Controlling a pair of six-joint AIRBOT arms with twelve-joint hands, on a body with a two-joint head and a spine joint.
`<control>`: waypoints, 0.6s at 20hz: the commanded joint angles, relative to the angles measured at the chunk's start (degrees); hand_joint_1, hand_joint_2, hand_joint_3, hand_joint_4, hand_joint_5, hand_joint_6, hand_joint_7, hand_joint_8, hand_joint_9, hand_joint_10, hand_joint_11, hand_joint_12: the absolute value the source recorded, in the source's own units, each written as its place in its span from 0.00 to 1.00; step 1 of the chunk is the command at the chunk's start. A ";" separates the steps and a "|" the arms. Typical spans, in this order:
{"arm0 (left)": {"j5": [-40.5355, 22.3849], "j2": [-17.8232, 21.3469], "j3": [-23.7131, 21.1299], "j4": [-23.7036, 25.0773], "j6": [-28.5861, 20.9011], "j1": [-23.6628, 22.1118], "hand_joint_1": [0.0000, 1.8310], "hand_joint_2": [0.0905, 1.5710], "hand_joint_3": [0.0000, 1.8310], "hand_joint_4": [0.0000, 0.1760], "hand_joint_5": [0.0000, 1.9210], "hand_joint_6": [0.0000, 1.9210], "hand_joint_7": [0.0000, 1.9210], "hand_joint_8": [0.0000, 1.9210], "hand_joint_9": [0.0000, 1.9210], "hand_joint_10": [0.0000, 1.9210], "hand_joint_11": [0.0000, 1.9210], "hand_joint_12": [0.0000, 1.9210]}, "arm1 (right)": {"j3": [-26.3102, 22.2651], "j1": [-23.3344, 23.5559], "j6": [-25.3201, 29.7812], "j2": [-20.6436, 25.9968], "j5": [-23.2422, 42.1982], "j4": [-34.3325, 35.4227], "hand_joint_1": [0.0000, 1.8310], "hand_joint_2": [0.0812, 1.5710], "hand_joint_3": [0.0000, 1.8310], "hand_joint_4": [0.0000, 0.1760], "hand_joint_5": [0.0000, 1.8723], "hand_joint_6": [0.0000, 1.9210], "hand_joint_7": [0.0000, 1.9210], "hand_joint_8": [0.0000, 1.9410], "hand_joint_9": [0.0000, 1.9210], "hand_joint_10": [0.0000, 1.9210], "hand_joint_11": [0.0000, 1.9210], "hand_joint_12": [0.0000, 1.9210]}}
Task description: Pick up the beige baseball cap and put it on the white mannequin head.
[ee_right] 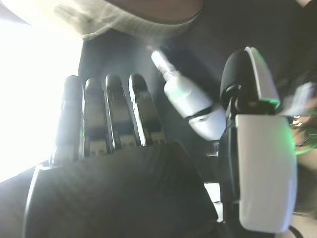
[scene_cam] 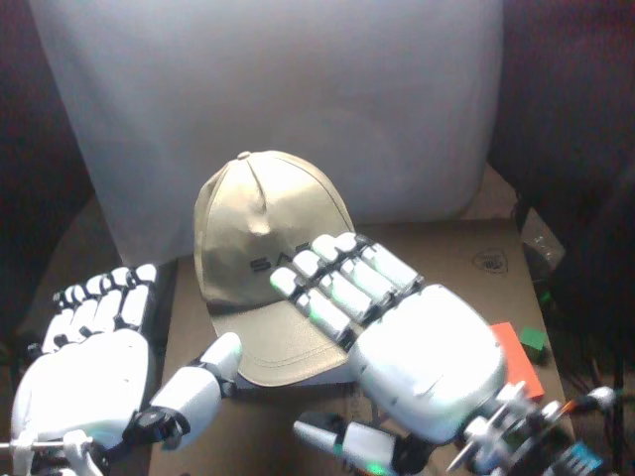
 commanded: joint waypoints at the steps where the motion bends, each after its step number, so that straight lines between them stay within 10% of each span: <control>1: -5.35 0.76 -0.45 2.77 1.50 -0.98 0.00 0.74 0.00 0.00 0.04 0.01 0.02 0.01 0.00 0.00 0.00 0.00 | -2.34 1.62 1.16 2.46 0.96 -0.48 0.23 0.66 0.00 0.10 0.09 0.00 0.09 0.00 0.07 0.01 0.00 0.36; 4: -3.49 2.70 -3.76 -1.87 2.60 -4.66 0.11 0.74 0.00 0.00 0.17 0.00 0.19 0.00 0.17 0.00 0.00 0.38 | -10.15 6.13 0.37 11.41 -10.12 10.51 0.30 0.63 0.00 0.00 0.28 0.02 0.31 0.02 0.30 0.06 0.09 0.68; 5: -3.00 3.31 -4.87 -2.99 2.60 -6.45 0.15 0.74 0.00 0.00 0.24 0.00 0.28 0.01 0.27 0.02 0.04 0.48 | -12.12 8.30 -0.41 14.46 -15.54 15.45 0.34 0.63 0.00 0.00 0.35 0.02 0.39 0.03 0.33 0.26 0.17 0.76; 7: -2.40 3.83 -6.15 -4.34 2.60 -9.14 0.23 0.75 0.00 0.00 0.35 0.01 0.39 0.02 0.41 0.05 0.17 0.51 | -13.07 11.95 -5.23 16.81 -23.85 27.81 0.40 0.63 0.00 0.00 0.45 0.04 0.46 0.07 0.30 0.60 0.23 0.86; 8: -1.91 3.85 -6.52 -4.77 2.60 -10.24 0.28 0.75 0.00 0.00 0.41 0.02 0.46 0.04 0.48 0.08 0.26 0.50 | -12.78 12.96 -6.70 16.86 -24.92 30.75 0.44 0.63 0.00 0.00 0.48 0.13 0.43 0.26 0.31 0.73 0.28 0.91; 9: -1.24 3.85 -6.74 -5.02 2.60 -11.01 0.28 0.75 0.00 0.00 0.41 0.02 0.46 0.04 0.48 0.08 0.26 0.50 | -12.55 13.61 -8.44 16.49 -24.86 32.57 0.44 0.63 0.00 0.00 0.48 0.13 0.43 0.26 0.31 0.73 0.28 0.91; 10: -0.53 3.98 -7.40 -6.07 2.60 -12.74 0.43 0.79 0.00 0.70 0.38 0.62 0.42 0.60 0.43 0.72 0.40 0.79 | -12.51 14.50 -9.44 16.17 -25.78 33.99 0.53 0.63 0.00 0.00 0.37 0.79 0.41 0.86 0.47 0.98 0.58 1.00; 11: -0.54 4.14 -7.78 -6.86 2.60 -13.55 0.43 0.79 0.00 0.70 0.38 0.62 0.42 0.60 0.43 0.72 0.40 0.79 | -12.84 14.64 -9.16 16.18 -25.66 34.14 0.53 0.63 0.00 0.00 0.37 0.79 0.41 0.86 0.47 0.98 0.58 1.00; 12: -0.53 4.49 -8.23 -7.40 2.60 -14.33 0.48 0.76 0.00 0.00 0.28 0.98 0.39 0.98 0.51 0.99 0.57 0.99 | -13.40 14.67 -9.46 16.23 -25.09 34.14 0.60 0.65 0.00 0.00 0.40 0.99 0.53 0.99 0.66 1.00 0.82 1.00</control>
